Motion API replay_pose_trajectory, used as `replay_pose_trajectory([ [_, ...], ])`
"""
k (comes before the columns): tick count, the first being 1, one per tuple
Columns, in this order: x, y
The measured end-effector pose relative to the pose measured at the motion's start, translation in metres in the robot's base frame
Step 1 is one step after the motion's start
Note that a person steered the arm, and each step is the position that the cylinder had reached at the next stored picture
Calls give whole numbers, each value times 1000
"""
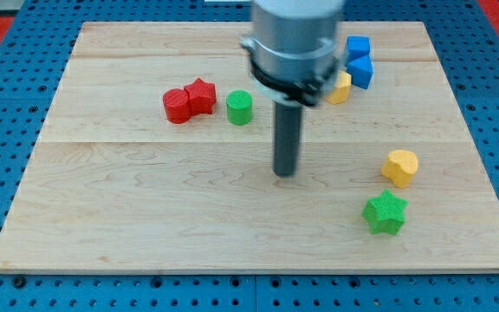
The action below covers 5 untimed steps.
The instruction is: Place the yellow heart and green star diagonally bottom right to the green circle
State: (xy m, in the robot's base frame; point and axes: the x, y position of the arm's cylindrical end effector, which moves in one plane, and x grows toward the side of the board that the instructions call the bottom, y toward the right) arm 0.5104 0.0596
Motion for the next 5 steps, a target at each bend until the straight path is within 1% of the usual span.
replay_pose_trajectory([
  [1, 44, 13],
  [2, 84, 57],
  [3, 83, 112],
  [4, 56, 111],
  [5, 21, 86],
])
